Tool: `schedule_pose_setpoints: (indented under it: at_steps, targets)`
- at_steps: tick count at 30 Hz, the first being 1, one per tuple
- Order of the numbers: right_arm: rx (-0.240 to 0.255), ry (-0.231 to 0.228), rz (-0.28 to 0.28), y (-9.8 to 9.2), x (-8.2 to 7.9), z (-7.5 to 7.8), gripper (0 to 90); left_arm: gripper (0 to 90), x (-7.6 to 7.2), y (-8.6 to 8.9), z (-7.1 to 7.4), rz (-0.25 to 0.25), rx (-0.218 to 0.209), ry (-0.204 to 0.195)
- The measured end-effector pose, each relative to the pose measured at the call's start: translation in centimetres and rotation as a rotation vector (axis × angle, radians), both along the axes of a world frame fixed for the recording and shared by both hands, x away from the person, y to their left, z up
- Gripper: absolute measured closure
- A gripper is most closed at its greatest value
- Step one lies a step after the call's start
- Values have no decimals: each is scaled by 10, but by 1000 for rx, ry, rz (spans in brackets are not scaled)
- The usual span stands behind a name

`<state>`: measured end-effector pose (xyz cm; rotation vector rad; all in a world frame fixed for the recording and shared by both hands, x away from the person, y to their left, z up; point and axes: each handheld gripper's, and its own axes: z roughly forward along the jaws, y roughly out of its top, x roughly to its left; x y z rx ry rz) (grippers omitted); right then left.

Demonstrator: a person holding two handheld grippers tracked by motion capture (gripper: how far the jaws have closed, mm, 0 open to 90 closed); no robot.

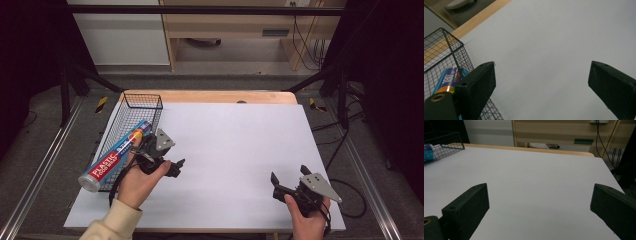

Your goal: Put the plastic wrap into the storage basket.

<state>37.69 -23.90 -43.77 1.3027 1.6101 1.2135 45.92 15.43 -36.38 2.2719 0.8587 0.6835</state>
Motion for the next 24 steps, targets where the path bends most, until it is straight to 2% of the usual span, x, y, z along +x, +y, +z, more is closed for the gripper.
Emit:
schedule_pose_setpoints:
  at_steps: [1,5,6,7,8,10,12,14,17,20,24]
  targets:
    - [-3,4,-3,-1,1,0,25,76,1,-2,-4,-11,-9,-12]
    - [-3,26,-10,-2,2,-2,25,76,5,-12,-22,-25,-48,0]
    - [-4,29,-8,-3,2,-3,26,76,6,-14,-27,-32,-94,19]
    - [-7,36,-9,-3,3,-4,26,76,6,-15,-32,-25,-160,44]
    - [-6,41,-8,-3,3,-4,26,76,6,-17,-38,-30,-170,51]
    - [-11,59,-8,-3,4,-6,28,76,5,-21,-45,-45,-116,30]
    - [-15,76,-7,-3,5,-7,30,76,5,-25,-55,-46,-162,42]
    - [-15,90,0,-4,6,-8,30,76,4,-28,-62,-54,-165,48]
    - [-17,104,8,-4,7,-10,32,76,1,-33,-73,-67,-146,51]
    - [-15,123,21,-5,8,-12,33,76,-4,-34,-82,-90,-158,51]
    - [-11,142,20,-8,9,-14,34,72,-10,-31,-87,-126,-190,30]
